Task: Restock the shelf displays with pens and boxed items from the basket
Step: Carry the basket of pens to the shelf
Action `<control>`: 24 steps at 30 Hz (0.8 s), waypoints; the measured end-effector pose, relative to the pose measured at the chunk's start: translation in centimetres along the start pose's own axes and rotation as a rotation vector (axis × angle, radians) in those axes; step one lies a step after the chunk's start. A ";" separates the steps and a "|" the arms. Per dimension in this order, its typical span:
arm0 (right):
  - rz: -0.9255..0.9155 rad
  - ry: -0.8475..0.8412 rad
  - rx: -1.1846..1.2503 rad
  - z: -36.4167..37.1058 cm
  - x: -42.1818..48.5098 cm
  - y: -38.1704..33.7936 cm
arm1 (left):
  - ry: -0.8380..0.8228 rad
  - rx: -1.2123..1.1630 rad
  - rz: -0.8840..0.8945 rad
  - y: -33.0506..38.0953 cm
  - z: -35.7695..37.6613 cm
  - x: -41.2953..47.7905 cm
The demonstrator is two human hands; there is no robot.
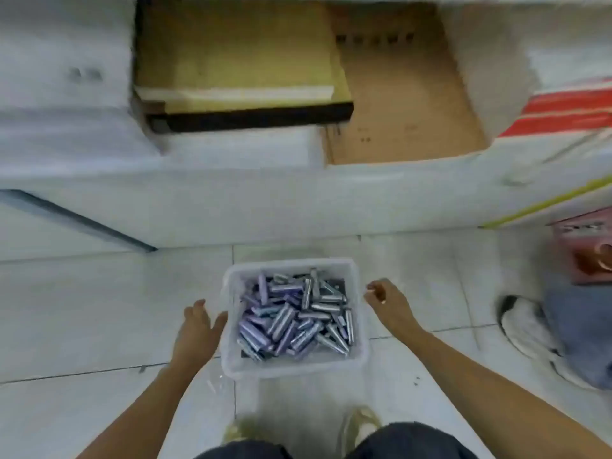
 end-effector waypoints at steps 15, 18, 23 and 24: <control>-0.064 0.088 0.104 3.3 -0.1 0.6 | 0.208 -0.237 0.180 -0.3 1.1 -0.4; -0.100 0.091 0.139 0.1 -4.9 -5.1 | 0.217 -0.302 0.151 1.4 -3.2 -6.1; -0.157 0.061 0.152 -5.3 -14.1 -16.4 | 0.245 -0.397 0.131 4.6 -12.3 -17.7; -0.172 0.052 0.142 -6.3 -16.1 -18.8 | 0.256 -0.420 0.138 5.4 -14.3 -20.3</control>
Point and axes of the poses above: each hand's wrist, its own x-axis towards the middle knuckle, its own z-axis out of the palm, y = z × x, the point moved 7 cm from there along x, towards the middle knuckle, and after that the axes turned 8 degrees about -y, right-handed, at the moved point
